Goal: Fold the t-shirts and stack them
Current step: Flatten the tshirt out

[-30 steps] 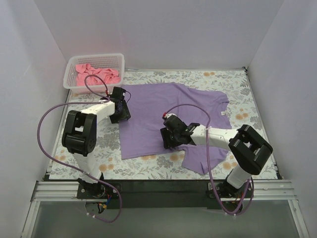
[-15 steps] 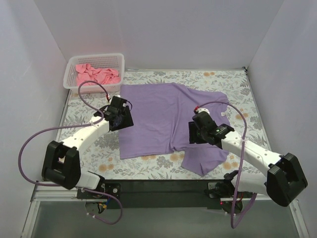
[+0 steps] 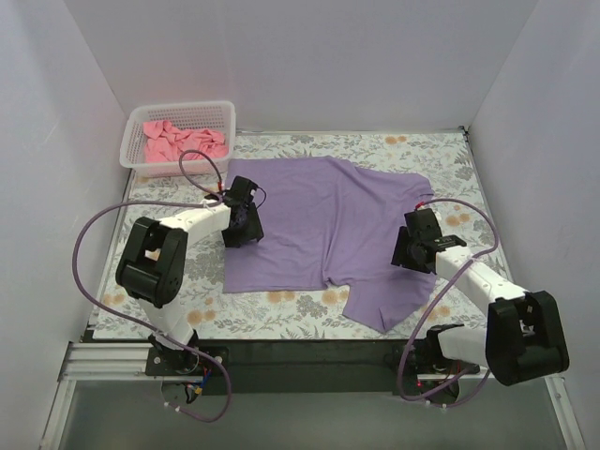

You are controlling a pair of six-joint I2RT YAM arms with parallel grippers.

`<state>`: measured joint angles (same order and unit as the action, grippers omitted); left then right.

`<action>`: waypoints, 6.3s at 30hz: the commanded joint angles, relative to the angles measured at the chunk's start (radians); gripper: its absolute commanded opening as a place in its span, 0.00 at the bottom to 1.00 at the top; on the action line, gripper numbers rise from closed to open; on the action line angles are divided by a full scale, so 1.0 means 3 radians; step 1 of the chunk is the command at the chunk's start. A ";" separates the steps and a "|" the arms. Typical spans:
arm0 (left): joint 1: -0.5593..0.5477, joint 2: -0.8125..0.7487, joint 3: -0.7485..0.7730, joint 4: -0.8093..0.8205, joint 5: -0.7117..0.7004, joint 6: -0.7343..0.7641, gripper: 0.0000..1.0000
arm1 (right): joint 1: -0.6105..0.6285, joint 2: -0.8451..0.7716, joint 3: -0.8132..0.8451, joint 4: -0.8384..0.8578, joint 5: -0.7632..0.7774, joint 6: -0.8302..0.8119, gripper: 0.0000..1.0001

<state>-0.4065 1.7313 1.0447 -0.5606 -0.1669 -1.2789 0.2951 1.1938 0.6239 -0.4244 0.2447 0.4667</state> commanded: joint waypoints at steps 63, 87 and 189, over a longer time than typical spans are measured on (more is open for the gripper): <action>0.0327 -0.2442 -0.1125 0.0340 -0.0252 0.0172 0.65 | 0.0658 0.0459 0.0263 -0.0896 0.0820 0.0244 0.27; 0.0327 -0.2534 -0.1140 0.0330 -0.0231 0.0193 0.65 | -0.0181 -0.1694 -0.0341 -0.1342 0.0534 0.1354 0.51; 0.0567 -0.1062 -0.0690 -0.0013 -0.0108 0.0254 0.00 | -0.1039 -0.0257 -0.0024 -0.0242 -0.0207 -0.0211 0.44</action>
<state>-0.2413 1.4631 0.8394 -0.5751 -0.2035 -1.2152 0.0109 1.1088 0.5854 -0.5613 0.1936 0.4118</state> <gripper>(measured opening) 0.020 0.445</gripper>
